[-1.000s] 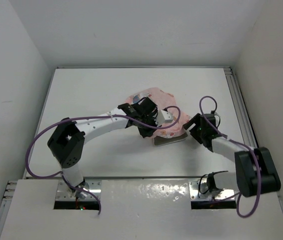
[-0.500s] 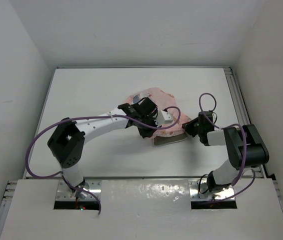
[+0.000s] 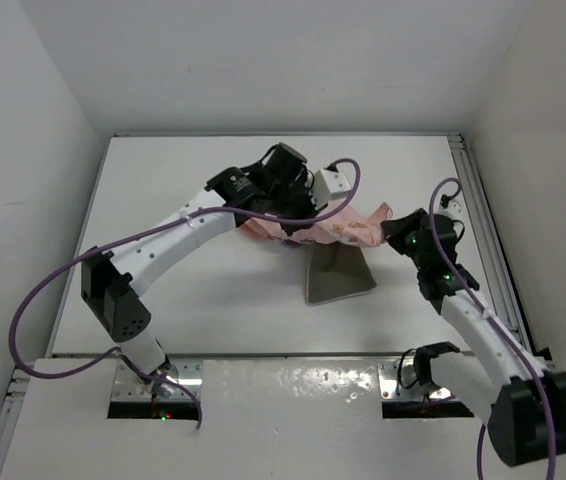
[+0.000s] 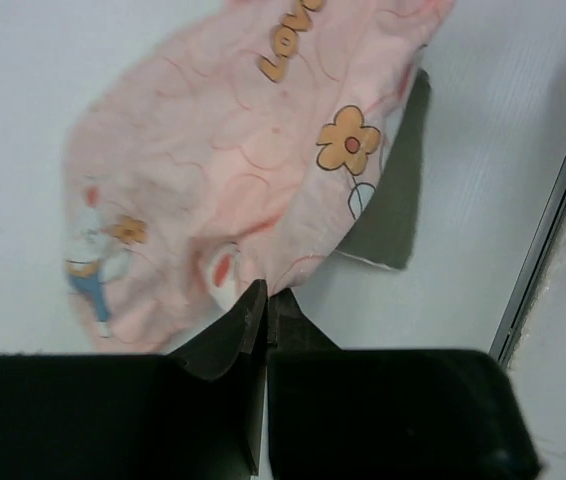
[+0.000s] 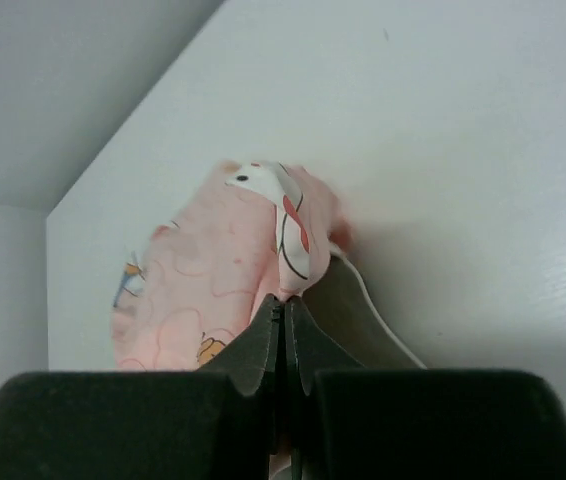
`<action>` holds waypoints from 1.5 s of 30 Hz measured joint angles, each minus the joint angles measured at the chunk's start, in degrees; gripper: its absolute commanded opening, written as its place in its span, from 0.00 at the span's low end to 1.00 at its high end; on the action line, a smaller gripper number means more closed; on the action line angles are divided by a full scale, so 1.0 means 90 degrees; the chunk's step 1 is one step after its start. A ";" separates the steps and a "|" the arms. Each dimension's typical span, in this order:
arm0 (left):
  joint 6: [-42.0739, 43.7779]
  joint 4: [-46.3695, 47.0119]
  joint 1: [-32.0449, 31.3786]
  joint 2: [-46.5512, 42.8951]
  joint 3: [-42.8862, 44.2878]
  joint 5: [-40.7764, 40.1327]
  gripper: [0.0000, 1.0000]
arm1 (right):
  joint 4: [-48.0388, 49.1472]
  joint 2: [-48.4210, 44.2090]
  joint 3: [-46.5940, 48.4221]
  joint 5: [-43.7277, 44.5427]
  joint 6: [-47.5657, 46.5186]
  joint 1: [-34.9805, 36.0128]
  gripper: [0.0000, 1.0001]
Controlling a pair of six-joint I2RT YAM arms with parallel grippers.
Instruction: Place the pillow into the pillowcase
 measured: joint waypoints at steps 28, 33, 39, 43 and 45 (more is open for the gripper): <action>0.0338 -0.0474 -0.0644 0.0231 -0.1345 0.0364 0.00 | -0.2997 -0.0432 0.0481 -0.0957 -0.1649 -0.0260 0.81; 0.0330 -0.0384 -0.0644 0.0296 -0.1348 0.0386 0.00 | -0.3179 -0.1421 0.0170 -0.1292 -0.1763 0.0219 0.58; 0.0311 -0.0350 -0.0634 0.0410 -0.1333 0.0469 0.00 | -0.3177 -0.1838 -0.0403 -0.1554 -0.1501 0.0908 0.29; 0.0306 -0.0345 -0.0627 0.0580 -0.1316 0.0512 0.00 | -0.2659 -0.1481 -0.1202 -0.1620 -0.1022 0.1457 0.26; 0.0304 -0.0345 -0.0614 0.0624 -0.1316 0.0525 0.00 | -0.2176 -0.1015 -0.1515 -0.1634 -0.0777 0.1676 0.24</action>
